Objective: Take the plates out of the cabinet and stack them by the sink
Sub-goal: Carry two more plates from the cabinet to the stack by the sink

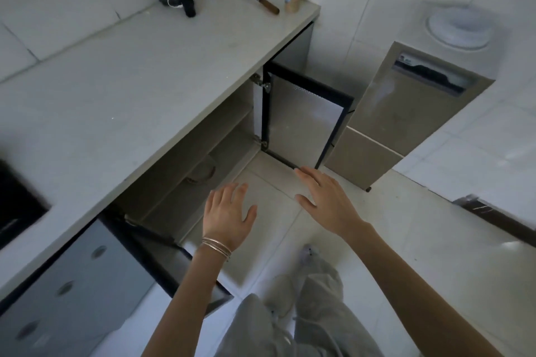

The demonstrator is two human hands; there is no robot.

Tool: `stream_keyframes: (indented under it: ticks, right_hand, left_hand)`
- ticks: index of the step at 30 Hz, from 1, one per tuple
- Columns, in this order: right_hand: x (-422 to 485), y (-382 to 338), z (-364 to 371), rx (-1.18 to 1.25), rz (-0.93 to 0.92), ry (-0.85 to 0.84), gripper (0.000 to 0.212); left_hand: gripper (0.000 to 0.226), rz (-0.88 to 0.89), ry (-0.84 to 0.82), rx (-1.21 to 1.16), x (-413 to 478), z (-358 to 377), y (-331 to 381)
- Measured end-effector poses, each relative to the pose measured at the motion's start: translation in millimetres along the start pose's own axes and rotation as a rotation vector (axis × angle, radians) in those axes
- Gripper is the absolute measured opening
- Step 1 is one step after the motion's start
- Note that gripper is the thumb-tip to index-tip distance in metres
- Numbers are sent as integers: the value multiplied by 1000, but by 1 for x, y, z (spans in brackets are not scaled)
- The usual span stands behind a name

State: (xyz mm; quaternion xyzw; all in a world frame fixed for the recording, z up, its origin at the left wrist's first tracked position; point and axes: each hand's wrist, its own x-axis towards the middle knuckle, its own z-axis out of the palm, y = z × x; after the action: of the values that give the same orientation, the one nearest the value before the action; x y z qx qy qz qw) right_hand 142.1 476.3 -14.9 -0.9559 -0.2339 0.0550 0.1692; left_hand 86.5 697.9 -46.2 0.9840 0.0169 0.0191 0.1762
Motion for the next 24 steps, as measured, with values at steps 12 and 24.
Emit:
stream_keyframes:
  ticks: [12,24]
  right_hand:
    - [147,65,-34,-36,-331,-151,56]
    - [258,88,-42,-56,-549,-225,57]
  left_hand:
    - [64,-355,118,-64,102,18,38]
    - [54,-557,198,13,155,12,20]
